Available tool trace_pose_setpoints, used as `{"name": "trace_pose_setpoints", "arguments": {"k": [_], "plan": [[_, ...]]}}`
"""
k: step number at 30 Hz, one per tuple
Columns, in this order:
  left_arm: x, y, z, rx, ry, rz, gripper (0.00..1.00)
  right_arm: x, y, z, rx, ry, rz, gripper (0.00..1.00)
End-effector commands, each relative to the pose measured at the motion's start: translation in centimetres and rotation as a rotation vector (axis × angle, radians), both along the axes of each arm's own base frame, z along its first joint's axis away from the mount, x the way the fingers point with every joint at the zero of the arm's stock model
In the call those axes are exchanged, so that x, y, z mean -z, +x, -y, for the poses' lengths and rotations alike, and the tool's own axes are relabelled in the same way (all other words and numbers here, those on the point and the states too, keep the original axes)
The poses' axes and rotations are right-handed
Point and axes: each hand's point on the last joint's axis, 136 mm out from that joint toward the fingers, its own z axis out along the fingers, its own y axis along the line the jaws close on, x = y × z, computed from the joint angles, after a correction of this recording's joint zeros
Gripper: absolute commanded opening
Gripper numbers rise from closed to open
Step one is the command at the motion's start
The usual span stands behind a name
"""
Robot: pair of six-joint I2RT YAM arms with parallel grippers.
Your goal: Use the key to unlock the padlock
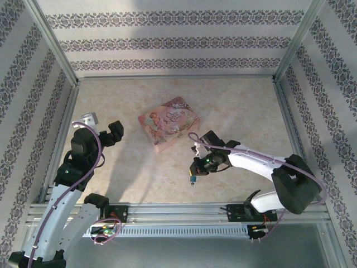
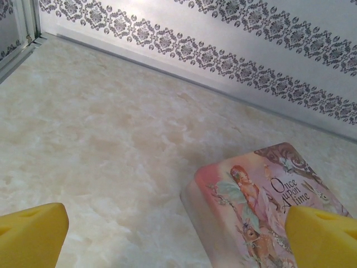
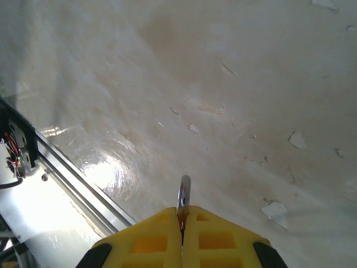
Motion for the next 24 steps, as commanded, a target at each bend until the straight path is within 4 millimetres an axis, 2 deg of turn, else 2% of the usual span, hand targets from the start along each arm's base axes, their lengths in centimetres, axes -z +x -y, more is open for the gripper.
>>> {"name": "trace_pose_setpoints", "arguments": {"k": [1, 9, 19, 24], "plan": [[0.5, -0.3, -0.5, -0.013, 0.017, -0.02, 0.99, -0.8, 0.5, -1.7, -0.045, 0.065, 0.024, 0.05], [0.7, -0.6, -0.5, -0.013, 0.014, -0.027, 0.99, 1.6, 0.3, -1.5, -0.043, 0.021, -0.022, 0.07], [-0.2, -0.8, -0.4, -0.006, 0.005, -0.01, 0.99, 2.9, 0.1, -1.3, -0.078, -0.016, -0.057, 0.17], [-0.5, -1.0, -0.5, -0.008, 0.007, -0.003, 0.99, 2.3, 0.8, -0.8, -0.059, -0.033, -0.026, 0.21]]}}
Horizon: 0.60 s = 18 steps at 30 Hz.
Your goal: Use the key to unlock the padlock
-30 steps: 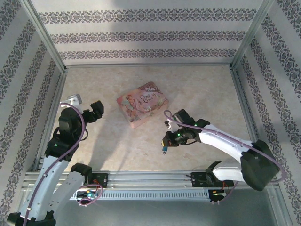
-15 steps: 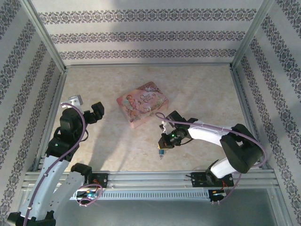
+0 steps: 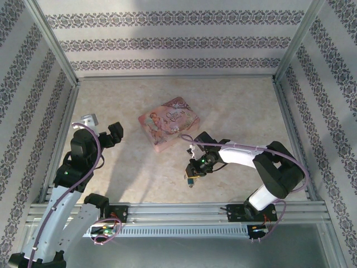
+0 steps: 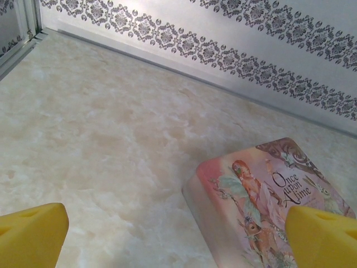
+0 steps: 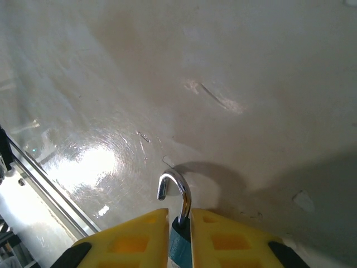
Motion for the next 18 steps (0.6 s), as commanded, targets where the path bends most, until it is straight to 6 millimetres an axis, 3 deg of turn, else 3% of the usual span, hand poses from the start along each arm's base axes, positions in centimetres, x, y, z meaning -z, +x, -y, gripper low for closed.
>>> {"name": "trace_pose_setpoints", "arguments": {"k": [1, 8, 13, 18], "plan": [[-0.9, -0.5, -0.5, -0.014, 0.006, 0.013, 0.99, -1.1, 0.7, 0.2, -0.005, -0.008, 0.044, 0.23], [-0.9, -0.7, -1.4, -0.058, 0.031, 0.024, 0.99, -6.0, 3.0, 2.0, 0.072, 0.007, 0.216, 0.34], [-0.5, -1.0, -3.1, -0.147, 0.062, 0.054, 0.99, -10.0, 6.7, 5.5, 0.18, -0.04, 0.442, 0.43], [-1.3, -1.9, -5.8, -0.257, 0.218, 0.098, 0.99, -13.4, 10.6, 10.0, 0.314, -0.099, 0.681, 0.53]]}}
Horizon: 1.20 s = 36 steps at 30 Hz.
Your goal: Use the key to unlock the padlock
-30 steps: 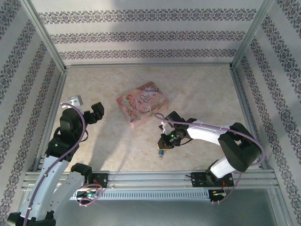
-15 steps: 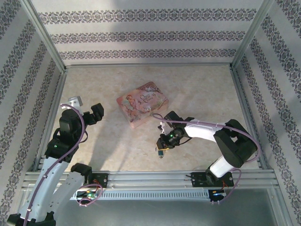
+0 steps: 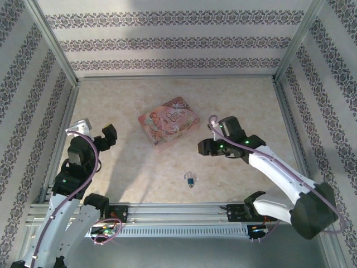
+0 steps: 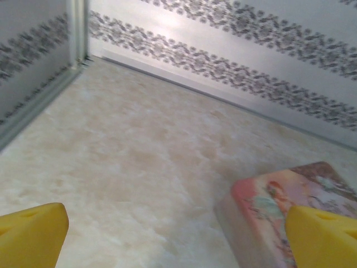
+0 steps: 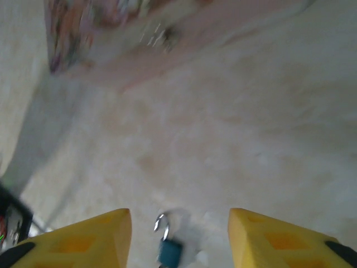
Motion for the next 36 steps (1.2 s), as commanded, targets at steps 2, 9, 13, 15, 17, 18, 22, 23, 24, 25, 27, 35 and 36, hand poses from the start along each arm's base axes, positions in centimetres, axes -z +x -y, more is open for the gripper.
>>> {"name": "trace_pose_setpoints", "arguments": {"k": [2, 9, 13, 15, 17, 18, 22, 23, 24, 25, 27, 35, 36], "plan": [[-1.9, -0.5, -3.1, -0.128, 0.185, 0.065, 0.99, -2.3, 3.3, 4.6, 0.125, -0.096, 0.211, 0.56], [-1.0, 0.2, -3.7, -0.167, 0.258, 0.119, 0.99, -2.9, 6.4, 11.4, 0.354, -0.127, 0.413, 0.73], [-0.5, 0.3, -3.9, -0.189, 0.249, 0.129, 0.99, -2.8, 6.9, 14.5, 0.456, -0.16, 0.496, 0.88], [-0.4, 0.4, -3.9, -0.187, 0.249, 0.129, 0.99, -2.6, 6.8, 15.6, 0.493, -0.189, 0.539, 0.98], [-0.1, 0.4, -3.8, -0.184, 0.247, 0.128, 0.99, -2.2, 6.7, 16.4, 0.516, -0.219, 0.581, 0.99], [0.1, 0.5, -3.8, -0.183, 0.249, 0.124, 0.99, -2.0, 6.6, 16.8, 0.528, -0.232, 0.602, 0.98], [1.1, 0.6, -3.8, -0.173, 0.271, 0.108, 0.99, -0.5, 6.3, 17.7, 0.555, -0.26, 0.635, 0.99], [1.2, 0.6, -3.8, -0.175, 0.271, 0.108, 0.99, -0.3, 6.3, 17.8, 0.558, -0.266, 0.636, 0.98], [1.2, 0.6, -3.7, -0.173, 0.272, 0.105, 0.99, 0.0, 6.3, 17.9, 0.561, -0.273, 0.633, 0.98], [1.2, 0.6, -3.7, -0.172, 0.271, 0.106, 0.99, 0.2, 6.3, 18.0, 0.561, -0.276, 0.63, 0.98], [1.3, 0.6, -3.8, -0.173, 0.271, 0.104, 0.99, 0.7, 6.4, 18.1, 0.561, -0.283, 0.623, 0.98], [2.9, 1.0, -3.9, -0.184, 0.274, 0.072, 0.99, 2.2, 7.6, 18.0, 0.564, -0.257, 0.632, 0.99], [3.2, 1.0, -3.9, -0.185, 0.272, 0.067, 0.99, 2.3, 7.8, 17.9, 0.559, -0.253, 0.637, 0.99]]}}
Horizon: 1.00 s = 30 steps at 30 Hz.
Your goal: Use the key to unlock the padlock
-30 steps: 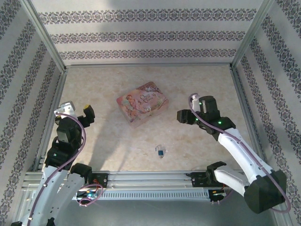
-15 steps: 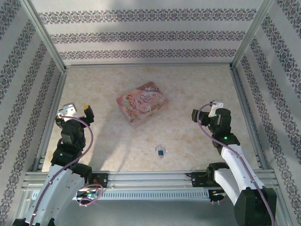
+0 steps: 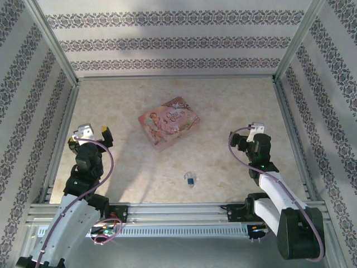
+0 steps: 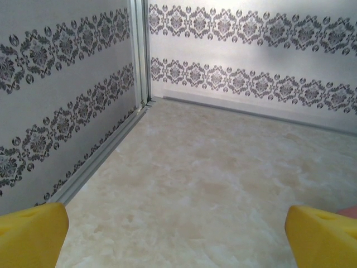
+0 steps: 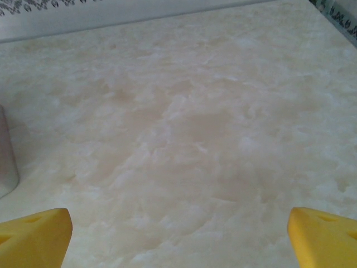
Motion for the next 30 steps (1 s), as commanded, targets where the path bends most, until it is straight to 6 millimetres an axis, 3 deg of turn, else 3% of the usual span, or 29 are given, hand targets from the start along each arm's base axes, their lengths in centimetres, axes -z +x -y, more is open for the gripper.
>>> {"name": "trace_pose_setpoints", "arguments": {"k": [1, 15, 24, 30], "plan": [[0.3, 0.2, -0.6, -0.036, 0.006, 0.011, 0.99, -1.0, 1.2, 0.1, -0.003, 0.001, 0.082, 0.98], [4.6, 2.0, -0.1, -0.025, 0.014, -0.084, 0.99, -2.3, 4.1, -0.5, -0.083, -0.091, 0.265, 0.98], [6.2, 2.8, 0.0, -0.01, 0.032, -0.127, 0.99, 0.0, 5.0, -0.7, -0.112, -0.093, 0.291, 0.98], [6.5, 3.1, 0.7, 0.03, 0.011, -0.083, 0.99, 0.0, 5.3, 0.0, -0.079, -0.078, 0.291, 0.98]]}}
